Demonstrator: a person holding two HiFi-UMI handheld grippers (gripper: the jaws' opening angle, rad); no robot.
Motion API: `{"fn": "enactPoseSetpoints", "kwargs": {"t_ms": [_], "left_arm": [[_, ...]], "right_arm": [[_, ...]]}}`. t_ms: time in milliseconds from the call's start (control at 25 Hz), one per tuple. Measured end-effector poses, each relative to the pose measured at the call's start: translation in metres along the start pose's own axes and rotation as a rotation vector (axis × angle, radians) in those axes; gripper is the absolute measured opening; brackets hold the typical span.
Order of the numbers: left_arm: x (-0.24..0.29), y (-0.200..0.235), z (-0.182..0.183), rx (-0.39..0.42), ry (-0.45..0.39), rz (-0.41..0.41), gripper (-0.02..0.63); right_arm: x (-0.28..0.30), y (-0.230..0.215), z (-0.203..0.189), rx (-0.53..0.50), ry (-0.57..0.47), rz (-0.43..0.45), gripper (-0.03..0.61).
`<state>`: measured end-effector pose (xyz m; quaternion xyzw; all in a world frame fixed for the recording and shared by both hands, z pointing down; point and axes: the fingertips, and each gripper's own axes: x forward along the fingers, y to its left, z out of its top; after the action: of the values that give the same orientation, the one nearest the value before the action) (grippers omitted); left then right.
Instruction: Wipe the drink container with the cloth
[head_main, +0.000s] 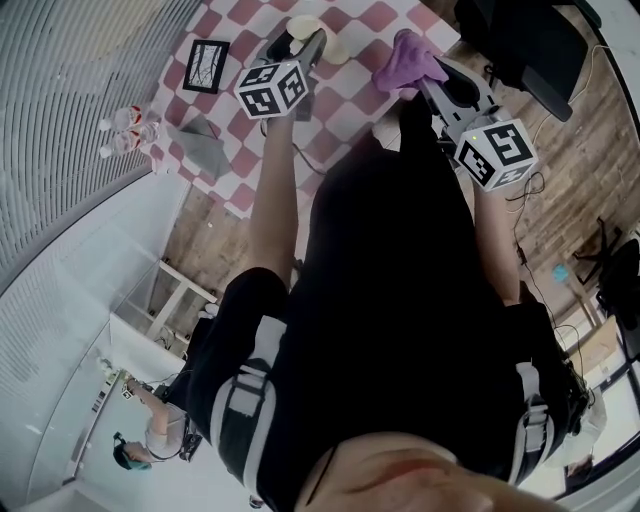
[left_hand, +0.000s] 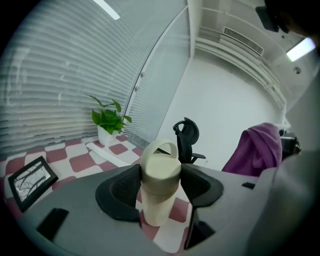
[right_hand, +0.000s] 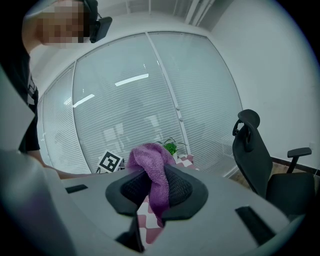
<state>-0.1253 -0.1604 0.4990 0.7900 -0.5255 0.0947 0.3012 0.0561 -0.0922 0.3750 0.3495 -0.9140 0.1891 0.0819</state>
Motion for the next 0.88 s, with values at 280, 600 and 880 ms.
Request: {"fn": "enactPoseSetpoints", "kwargs": {"t_ms": [280, 600, 880], "left_arm": [[-0.011, -0.013, -0.011, -0.193, 0.051, -0.049, 0.270], [-0.008, -0.013, -0.039, -0.316, 0.136, -0.045, 0.271], [-0.007, -0.007, -0.038, -0.364, 0.121, -0.031, 0.270]], "right_arm": [[-0.002, -0.004, -0.008, 0.021, 0.001, -0.002, 0.089], [-0.004, -0.002, -0.018, 0.037, 0.013, -0.010, 0.089], [0.000, 0.002, -0.026, 0.046, 0.021, 0.001, 0.089]]}}
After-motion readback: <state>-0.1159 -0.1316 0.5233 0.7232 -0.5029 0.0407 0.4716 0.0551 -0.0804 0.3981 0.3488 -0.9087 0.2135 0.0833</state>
